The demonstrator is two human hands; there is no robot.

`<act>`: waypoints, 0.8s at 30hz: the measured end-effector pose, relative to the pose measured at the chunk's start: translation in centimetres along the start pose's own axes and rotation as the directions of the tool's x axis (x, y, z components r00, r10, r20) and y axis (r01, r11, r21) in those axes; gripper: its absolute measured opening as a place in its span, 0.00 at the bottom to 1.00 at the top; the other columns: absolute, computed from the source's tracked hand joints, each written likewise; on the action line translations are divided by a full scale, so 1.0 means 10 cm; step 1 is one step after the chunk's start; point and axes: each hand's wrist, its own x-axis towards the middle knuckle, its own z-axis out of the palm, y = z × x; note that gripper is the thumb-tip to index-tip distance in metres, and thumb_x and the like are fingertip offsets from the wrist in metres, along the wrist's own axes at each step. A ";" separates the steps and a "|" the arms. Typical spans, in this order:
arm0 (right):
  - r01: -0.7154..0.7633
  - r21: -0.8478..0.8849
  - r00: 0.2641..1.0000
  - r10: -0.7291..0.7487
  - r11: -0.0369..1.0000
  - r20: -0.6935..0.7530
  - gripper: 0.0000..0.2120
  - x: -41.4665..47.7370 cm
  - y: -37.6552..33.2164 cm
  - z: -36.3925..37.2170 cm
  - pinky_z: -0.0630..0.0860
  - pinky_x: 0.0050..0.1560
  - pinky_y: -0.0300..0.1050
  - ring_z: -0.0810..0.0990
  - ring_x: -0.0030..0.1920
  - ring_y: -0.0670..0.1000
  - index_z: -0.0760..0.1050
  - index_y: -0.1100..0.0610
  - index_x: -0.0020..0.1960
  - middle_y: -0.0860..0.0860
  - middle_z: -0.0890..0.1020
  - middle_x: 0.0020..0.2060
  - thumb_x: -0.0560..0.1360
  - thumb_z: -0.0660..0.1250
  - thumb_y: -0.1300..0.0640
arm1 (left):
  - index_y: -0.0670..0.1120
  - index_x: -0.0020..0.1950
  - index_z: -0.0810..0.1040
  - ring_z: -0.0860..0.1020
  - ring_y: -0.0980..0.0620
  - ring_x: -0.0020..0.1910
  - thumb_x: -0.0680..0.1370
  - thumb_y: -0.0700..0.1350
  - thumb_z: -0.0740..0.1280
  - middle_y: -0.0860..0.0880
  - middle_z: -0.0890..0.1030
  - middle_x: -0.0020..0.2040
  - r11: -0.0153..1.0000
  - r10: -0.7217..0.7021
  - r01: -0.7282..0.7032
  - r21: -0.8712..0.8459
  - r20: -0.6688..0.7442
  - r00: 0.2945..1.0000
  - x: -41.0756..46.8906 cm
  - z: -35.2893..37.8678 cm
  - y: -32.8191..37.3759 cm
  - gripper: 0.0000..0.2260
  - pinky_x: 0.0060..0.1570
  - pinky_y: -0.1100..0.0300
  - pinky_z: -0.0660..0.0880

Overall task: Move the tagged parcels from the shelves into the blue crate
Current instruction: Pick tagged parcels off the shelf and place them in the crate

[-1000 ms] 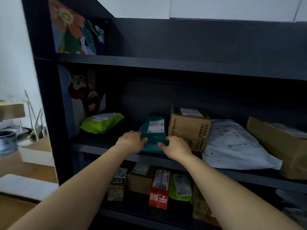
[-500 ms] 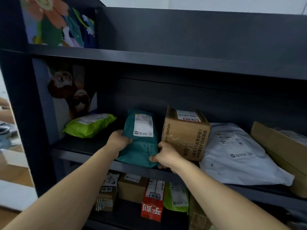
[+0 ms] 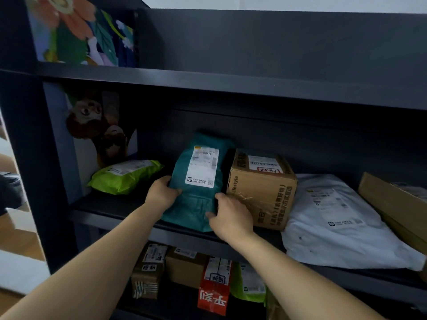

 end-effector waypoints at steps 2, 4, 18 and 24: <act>0.128 -0.024 0.972 -0.131 0.991 -0.194 0.14 -0.01 -0.03 -0.16 0.73 0.41 0.44 0.79 0.51 0.52 0.74 0.52 0.62 0.49 0.78 0.54 0.78 0.63 0.51 | 0.42 0.68 0.72 0.76 0.40 0.60 0.75 0.43 0.71 0.43 0.77 0.63 0.959 -0.026 0.016 0.283 0.034 0.999 -0.01 0.06 0.05 0.22 0.59 0.52 0.74; 0.251 0.011 0.898 -0.228 0.968 -0.376 0.13 0.01 -0.05 -0.36 0.71 0.38 0.41 0.79 0.48 0.51 0.77 0.52 0.60 0.48 0.78 0.52 0.77 0.64 0.52 | 0.44 0.71 0.68 0.73 0.39 0.64 0.75 0.49 0.69 0.41 0.74 0.66 0.844 -0.020 -0.002 0.536 0.036 0.999 -0.04 0.13 0.16 0.26 0.60 0.51 0.73; -0.557 0.751 0.769 0.562 0.355 0.304 0.24 0.17 0.91 -1.09 0.76 0.57 0.52 0.79 0.50 0.54 0.73 0.55 0.60 0.54 0.81 0.51 0.72 0.69 0.40 | 0.44 0.69 0.70 0.75 0.43 0.60 0.80 0.60 0.58 0.44 0.77 0.63 0.989 -0.099 0.125 -0.078 0.274 0.957 -0.38 0.90 1.05 0.25 0.59 0.47 0.74; -0.462 0.806 0.843 0.466 0.370 0.269 0.18 0.06 0.96 -1.02 0.76 0.60 0.54 0.80 0.53 0.52 0.75 0.52 0.60 0.52 0.83 0.52 0.74 0.70 0.45 | 0.46 0.71 0.71 0.77 0.47 0.59 0.81 0.51 0.62 0.46 0.79 0.62 0.961 -0.008 0.090 -0.263 0.299 0.954 -0.51 0.80 0.94 0.19 0.60 0.51 0.74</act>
